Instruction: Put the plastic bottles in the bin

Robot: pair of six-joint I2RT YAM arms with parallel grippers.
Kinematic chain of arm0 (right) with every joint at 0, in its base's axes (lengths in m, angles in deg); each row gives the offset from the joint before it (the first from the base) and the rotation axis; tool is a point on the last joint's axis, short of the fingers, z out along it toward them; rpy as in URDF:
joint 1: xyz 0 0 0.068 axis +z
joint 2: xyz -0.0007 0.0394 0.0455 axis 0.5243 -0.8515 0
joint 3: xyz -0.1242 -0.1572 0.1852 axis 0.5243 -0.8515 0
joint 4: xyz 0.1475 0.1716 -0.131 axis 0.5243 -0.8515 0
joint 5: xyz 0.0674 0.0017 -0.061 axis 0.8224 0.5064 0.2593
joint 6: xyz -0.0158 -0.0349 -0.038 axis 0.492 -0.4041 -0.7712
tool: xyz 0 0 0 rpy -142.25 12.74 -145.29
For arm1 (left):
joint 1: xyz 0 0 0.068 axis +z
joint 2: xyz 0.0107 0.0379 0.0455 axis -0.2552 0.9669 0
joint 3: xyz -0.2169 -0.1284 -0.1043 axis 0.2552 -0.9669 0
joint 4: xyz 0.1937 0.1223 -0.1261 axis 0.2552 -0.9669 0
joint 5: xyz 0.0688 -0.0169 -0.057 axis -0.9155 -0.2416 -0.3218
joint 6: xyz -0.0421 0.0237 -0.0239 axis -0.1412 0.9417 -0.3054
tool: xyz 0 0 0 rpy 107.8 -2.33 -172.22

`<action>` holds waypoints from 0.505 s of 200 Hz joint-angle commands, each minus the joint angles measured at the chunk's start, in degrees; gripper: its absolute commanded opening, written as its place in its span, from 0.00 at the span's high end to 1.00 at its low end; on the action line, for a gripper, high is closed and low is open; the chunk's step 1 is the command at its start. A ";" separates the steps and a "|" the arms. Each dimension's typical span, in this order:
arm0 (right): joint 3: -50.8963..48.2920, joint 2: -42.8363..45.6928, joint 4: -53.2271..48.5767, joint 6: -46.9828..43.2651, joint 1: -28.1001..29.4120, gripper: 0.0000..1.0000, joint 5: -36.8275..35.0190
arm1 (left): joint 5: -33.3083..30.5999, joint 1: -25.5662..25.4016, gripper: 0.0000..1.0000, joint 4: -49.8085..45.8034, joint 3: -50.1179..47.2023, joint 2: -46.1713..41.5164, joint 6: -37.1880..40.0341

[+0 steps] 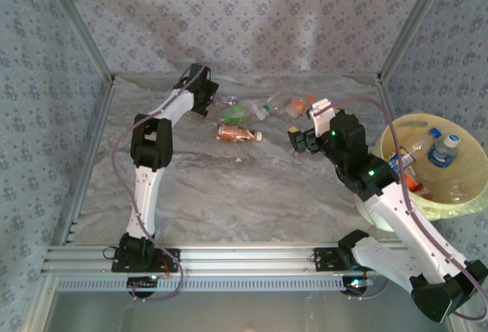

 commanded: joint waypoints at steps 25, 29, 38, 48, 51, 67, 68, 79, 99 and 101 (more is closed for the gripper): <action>1.90 -0.20 -0.81 -2.03 1.22 0.00 -2.63 | 1.18 0.55 0.35 -2.29 -1.14 0.73 -4.95; 1.89 -0.22 -0.81 -2.10 1.28 0.00 -2.81 | 1.18 0.62 0.36 -1.87 -1.55 0.48 -4.39; 1.88 -0.22 -0.72 -2.19 1.33 0.00 -2.95 | 1.15 0.91 0.41 -0.23 -2.91 -0.18 -3.14; 1.81 -0.25 -0.60 -2.26 1.42 0.00 -3.08 | 1.14 1.28 0.44 1.98 -4.89 -1.15 -2.31; 1.77 -0.31 -0.65 -2.33 1.52 0.00 -3.11 | 1.16 1.43 0.44 2.76 -5.57 -1.49 -2.19; 1.75 -0.41 -0.47 -2.29 1.74 0.00 -3.19 | 1.28 2.36 0.45 7.28 -9.84 -3.42 -1.44; 1.69 -0.41 -0.44 -2.29 1.75 0.00 -3.16 | 1.27 2.45 0.45 7.54 -10.02 -3.56 -1.41; 1.63 -0.57 -0.25 -2.05 1.76 0.00 -3.17 | 1.63 3.16 0.46 11.48 -12.71 -5.08 -0.76; -0.12 -0.44 3.40 1.10 1.92 0.00 -5.73 | 2.90 4.48 0.48 18.57 -17.24 -8.14 0.78; -0.41 -0.37 3.99 1.65 1.88 0.00 -6.15 | 2.86 4.58 0.48 19.39 -17.78 -8.50 0.92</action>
